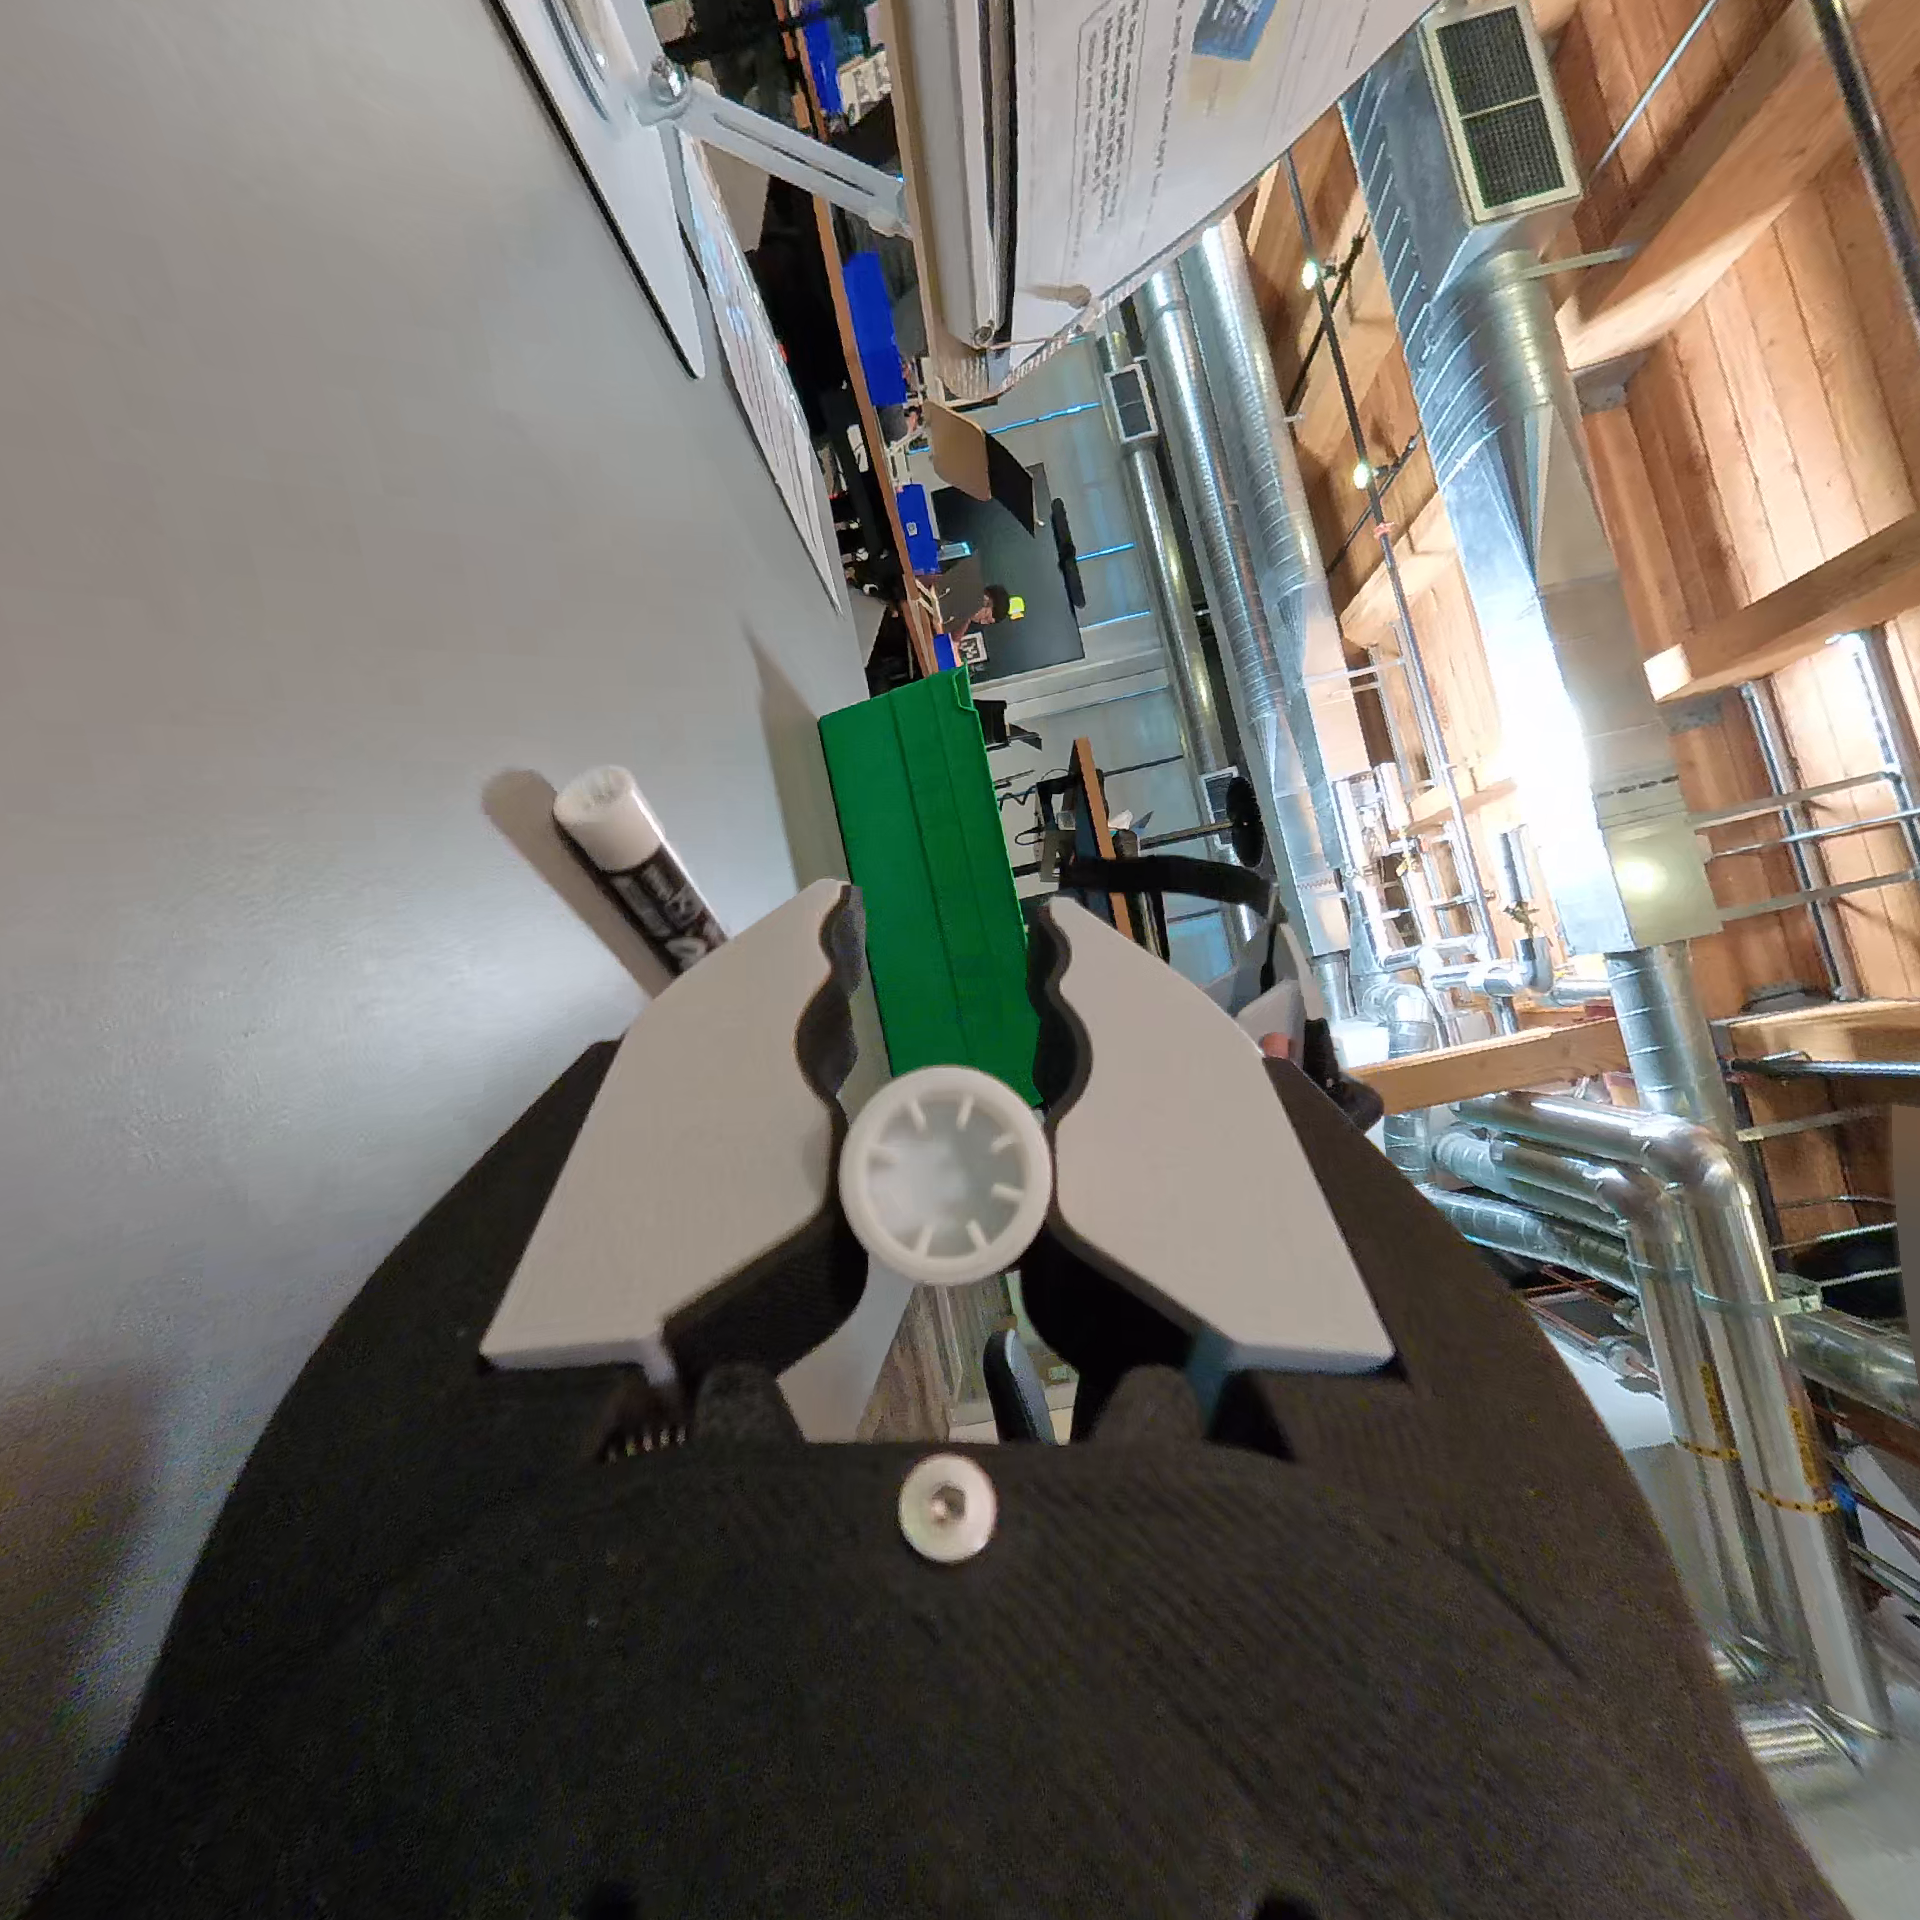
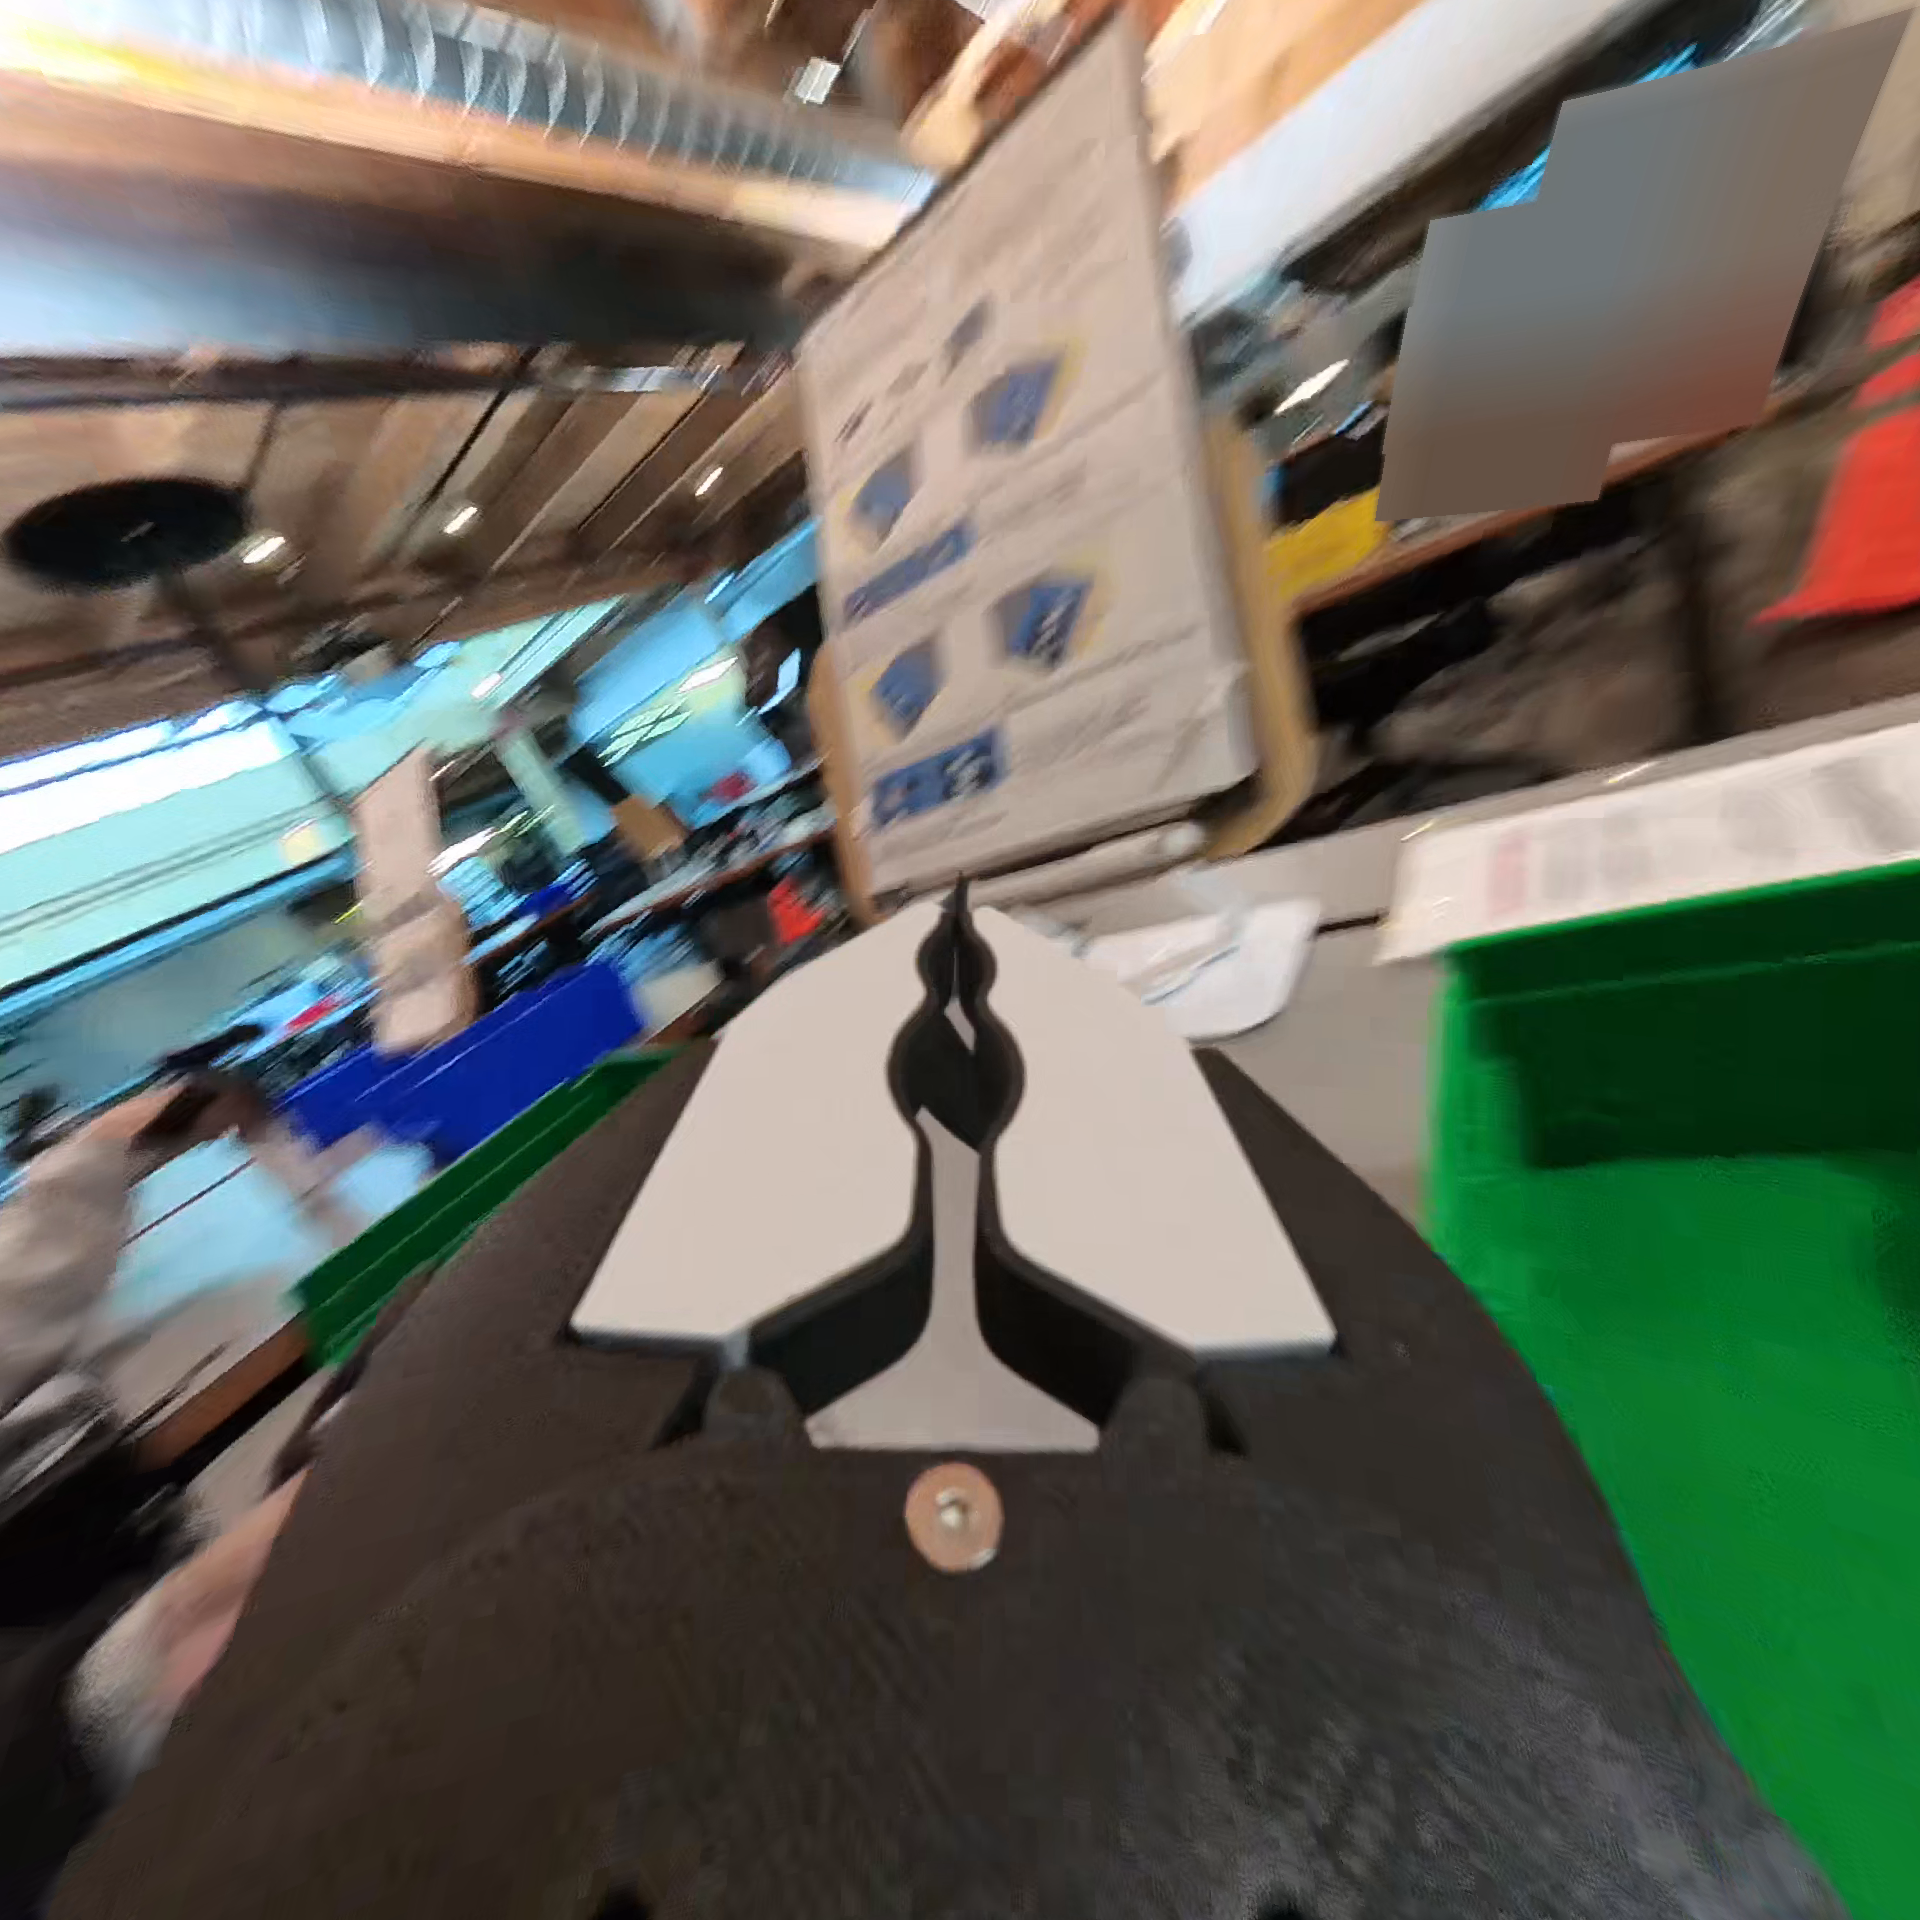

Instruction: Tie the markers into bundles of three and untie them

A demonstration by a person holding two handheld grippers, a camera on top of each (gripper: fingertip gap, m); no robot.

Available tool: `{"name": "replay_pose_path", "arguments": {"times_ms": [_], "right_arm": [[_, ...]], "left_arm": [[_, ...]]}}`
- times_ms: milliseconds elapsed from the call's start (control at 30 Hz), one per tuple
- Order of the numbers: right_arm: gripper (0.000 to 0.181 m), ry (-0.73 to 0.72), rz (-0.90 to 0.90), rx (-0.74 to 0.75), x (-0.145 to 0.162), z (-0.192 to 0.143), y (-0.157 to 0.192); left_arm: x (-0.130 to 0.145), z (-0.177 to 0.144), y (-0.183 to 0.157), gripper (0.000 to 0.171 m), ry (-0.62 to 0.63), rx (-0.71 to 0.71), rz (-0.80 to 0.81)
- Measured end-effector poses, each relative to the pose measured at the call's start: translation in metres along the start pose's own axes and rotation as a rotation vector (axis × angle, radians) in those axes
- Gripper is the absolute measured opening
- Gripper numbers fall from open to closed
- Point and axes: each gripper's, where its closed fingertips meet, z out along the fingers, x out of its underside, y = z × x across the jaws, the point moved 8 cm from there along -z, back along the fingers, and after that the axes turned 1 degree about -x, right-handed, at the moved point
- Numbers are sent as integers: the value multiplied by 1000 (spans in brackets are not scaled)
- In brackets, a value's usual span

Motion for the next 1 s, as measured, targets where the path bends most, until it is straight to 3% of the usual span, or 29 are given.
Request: {"name": "replay_pose_path", "arguments": {"times_ms": [67, 167, 233, 300, 400, 467, 533, 600, 700, 767, 833, 1000], "right_arm": [[0, -83, 4, 139, -16, -21, -25], [4, -72, 100, 328, -18, -42, -62], [35, 15, 161, 371, -13, -45, -75], [54, 84, 145, 370, -10, -41, -70], [61, 266, -38, 265, 3, -16, -24], [50, 484, -141, 49, 34, 8, 27], [48, 720, -177, -170, 90, 26, 85], [50, 943, -179, -356, 168, 31, 141], [51, 1168, -295, -484, 262, 21, 195], [47, 1185, -407, -522, 284, 19, 217], [17, 1187, -527, -471, 296, 20, 222], [18, 1208, -469, -463, 295, 17, 217]], "left_arm": [[1, 1, 1, 33, 3, 9, -17], [2, 1, 1, 33, 4, 16, -31], [2, 1, 1, 33, 2, 21, -32], [2, 1, 0, 33, -3, 19, -29], [-1, 0, 0, 33, -15, 21, -32], [-5, -2, 1, 33, -33, 22, -36], [-8, -3, 1, 33, -41, 21, -33], [-12, -3, 0, 33, -35, 30, -32], [-13, -4, -2, 33, -6, 25, -7], [-13, -4, -2, 33, 6, 26, -10], [-14, -4, -1, 33, 8, 30, -21], [-15, -4, -3, 33, 28, 50, -25]]}}
